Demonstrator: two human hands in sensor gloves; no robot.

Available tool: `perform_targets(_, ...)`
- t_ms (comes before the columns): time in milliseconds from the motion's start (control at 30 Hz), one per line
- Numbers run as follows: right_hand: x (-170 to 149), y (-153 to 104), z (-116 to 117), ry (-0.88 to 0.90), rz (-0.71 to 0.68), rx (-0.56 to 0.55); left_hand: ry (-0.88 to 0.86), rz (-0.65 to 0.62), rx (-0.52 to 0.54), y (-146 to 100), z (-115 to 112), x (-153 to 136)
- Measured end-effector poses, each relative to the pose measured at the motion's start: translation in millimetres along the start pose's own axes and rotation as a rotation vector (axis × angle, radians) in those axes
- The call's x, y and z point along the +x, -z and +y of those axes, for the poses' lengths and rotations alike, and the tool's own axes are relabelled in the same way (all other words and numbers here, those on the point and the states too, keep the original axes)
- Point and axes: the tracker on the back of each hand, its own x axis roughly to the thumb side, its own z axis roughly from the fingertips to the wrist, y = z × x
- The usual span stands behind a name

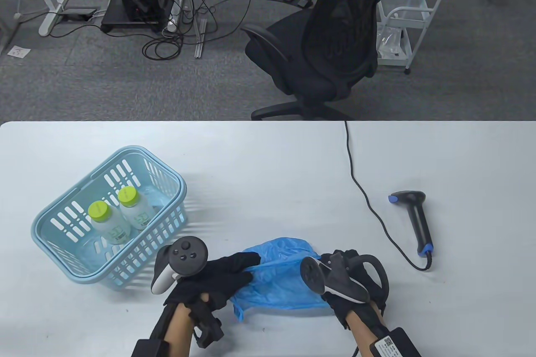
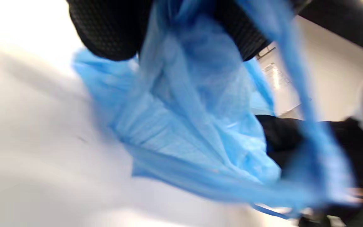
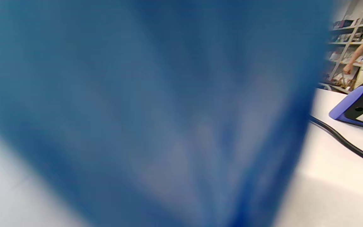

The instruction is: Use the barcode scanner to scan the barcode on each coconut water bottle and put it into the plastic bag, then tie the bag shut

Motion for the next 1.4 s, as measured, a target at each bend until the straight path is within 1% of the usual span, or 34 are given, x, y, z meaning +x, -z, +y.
perform_targets(33,0,0,0,0.006,0.002,0.004,0.062,0.017,0.032,-3,4,-1)
perform_targets(67,-1,0,0,0.010,0.002,0.011,0.128,0.000,0.084,-6,9,-1)
perform_targets(133,-3,1,1,0.040,0.005,0.030,0.178,-0.003,0.207,-12,14,5)
perform_targets(167,-4,2,2,0.064,0.004,0.043,0.234,-0.031,0.294,-17,17,14)
perform_targets(267,-4,3,2,0.091,-0.006,0.069,0.384,-0.166,0.390,-26,13,46)
perform_targets(300,-3,3,3,0.099,-0.016,0.073,0.440,-0.252,0.376,-28,6,62)
perform_targets(367,-2,3,2,0.113,-0.028,0.072,0.509,-0.373,0.273,-31,-12,90)
perform_targets(400,0,2,2,0.117,-0.041,0.074,0.550,-0.390,0.224,-32,-26,103)
perform_targets(433,1,2,1,0.117,-0.045,0.073,0.588,-0.396,0.196,-30,-35,109)
perform_targets(467,4,1,1,0.115,-0.064,0.070,0.680,-0.356,0.148,-24,-47,115)
perform_targets(500,6,0,1,0.114,-0.079,0.070,0.747,-0.303,0.138,-19,-53,116)
perform_targets(533,8,-1,0,0.118,-0.096,0.073,0.862,-0.225,0.158,-12,-59,113)
perform_targets(567,11,-2,-1,0.124,-0.119,0.074,0.937,-0.174,0.177,-5,-61,109)
perform_targets(600,13,-3,-1,0.128,-0.133,0.074,0.971,-0.123,0.178,0,-61,104)
perform_targets(633,16,-5,-3,0.131,-0.157,0.073,0.966,-0.040,0.159,7,-60,95)
perform_targets(700,21,-6,-4,0.128,-0.190,0.077,0.938,0.079,0.136,14,-57,82)
perform_targets(733,23,-6,-4,0.126,-0.203,0.082,0.954,0.150,0.128,16,-55,74)
perform_targets(800,27,-7,-4,0.113,-0.226,0.099,1.006,0.236,0.091,20,-51,61)
perform_targets(833,28,-7,-4,0.105,-0.231,0.113,1.015,0.280,0.061,21,-48,54)
perform_targets(867,28,-8,-4,0.093,-0.228,0.126,1.000,0.298,0.035,21,-46,47)
perform_targets(933,27,-8,-3,0.005,-0.183,0.169,0.890,0.310,0.015,20,-39,34)
perform_targets(1000,22,-7,0,-0.164,-0.069,0.198,0.766,0.286,0.027,16,-32,25)
perform_targets(1067,17,-6,2,-0.223,-0.017,0.171,0.686,0.249,0.043,14,-27,23)
perform_targets(1100,15,-6,1,-0.212,-0.006,0.156,0.643,0.203,0.043,13,-27,24)
perform_targets(1133,16,-7,-1,-0.217,0.004,0.130,0.624,0.195,0.051,13,-27,26)
perform_targets(1167,17,-11,-7,-0.248,0.015,0.037,0.622,0.176,0.073,12,-27,31)
perform_targets(1200,17,-13,-11,-0.255,0.016,-0.002,0.632,0.161,0.081,12,-27,34)
perform_targets(1233,19,-18,-19,-0.253,0.010,-0.085,0.641,0.139,0.089,12,-28,40)
perform_targets(1300,24,-26,-34,-0.218,-0.029,-0.190,0.635,0.113,0.086,12,-33,49)
perform_targets(1333,28,-30,-39,-0.198,-0.037,-0.225,0.630,0.099,0.080,11,-36,54)
perform_targets(1400,37,-32,-41,-0.183,-0.062,-0.226,0.621,0.072,0.072,11,-42,63)
